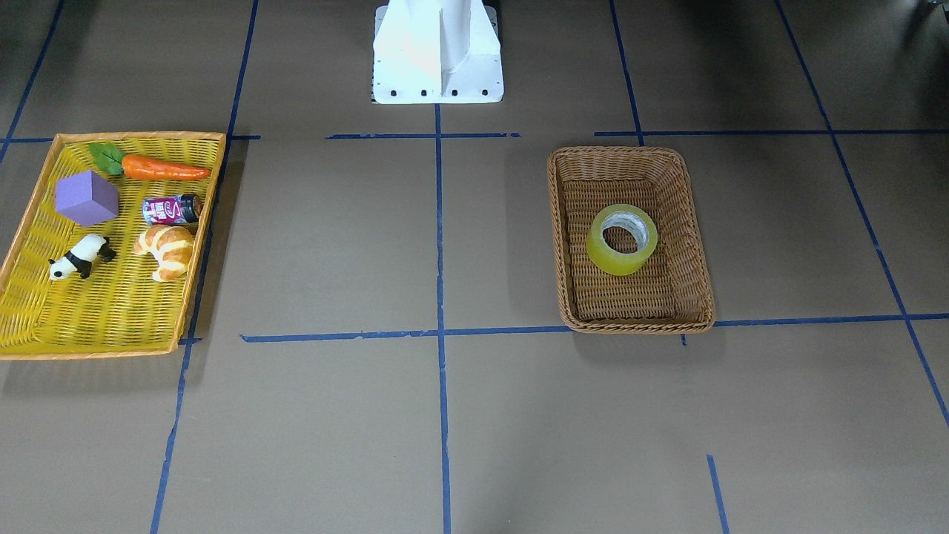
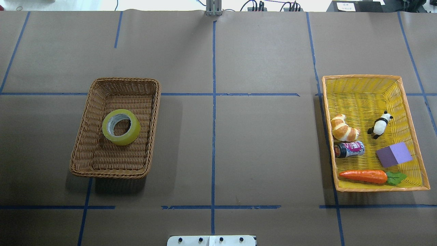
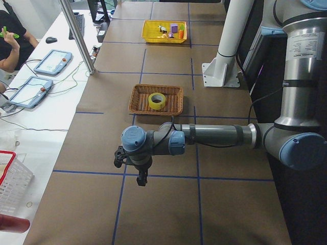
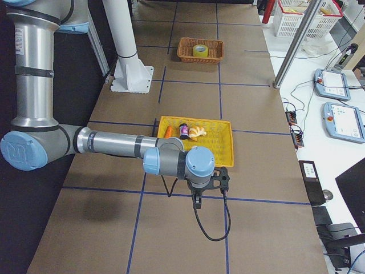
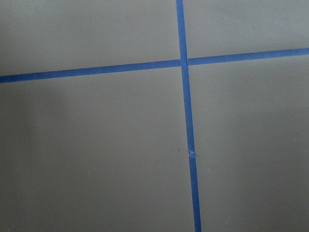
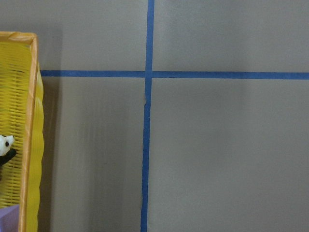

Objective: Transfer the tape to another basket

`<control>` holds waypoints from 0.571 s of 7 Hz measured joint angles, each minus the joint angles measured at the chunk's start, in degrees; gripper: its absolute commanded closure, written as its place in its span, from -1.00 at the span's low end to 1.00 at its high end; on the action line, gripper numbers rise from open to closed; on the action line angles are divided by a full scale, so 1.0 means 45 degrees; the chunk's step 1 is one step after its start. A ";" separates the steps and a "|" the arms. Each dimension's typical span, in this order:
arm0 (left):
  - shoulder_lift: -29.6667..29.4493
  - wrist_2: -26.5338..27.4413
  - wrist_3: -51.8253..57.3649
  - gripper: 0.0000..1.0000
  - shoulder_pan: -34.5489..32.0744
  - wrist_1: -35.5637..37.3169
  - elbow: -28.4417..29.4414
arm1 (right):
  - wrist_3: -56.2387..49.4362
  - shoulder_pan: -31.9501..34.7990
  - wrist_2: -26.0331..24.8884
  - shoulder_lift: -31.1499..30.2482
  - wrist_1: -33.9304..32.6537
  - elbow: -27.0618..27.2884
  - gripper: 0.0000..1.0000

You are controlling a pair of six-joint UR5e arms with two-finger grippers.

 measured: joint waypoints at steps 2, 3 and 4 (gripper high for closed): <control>0.0010 0.0000 -0.0001 -1.00 -0.0001 -0.0009 0.0000 | 0.0093 0.0000 0.0079 0.0060 -0.0160 0.0143 -0.99; 0.0012 0.0000 -0.0001 -1.00 -0.0001 -0.0002 0.0000 | 0.0108 0.0000 0.0106 0.0075 -0.0291 0.0208 -0.99; 0.0013 0.0000 -0.0006 -1.00 -0.0001 0.0002 0.0000 | 0.0115 0.0000 0.0122 0.0081 -0.0393 0.0248 -0.99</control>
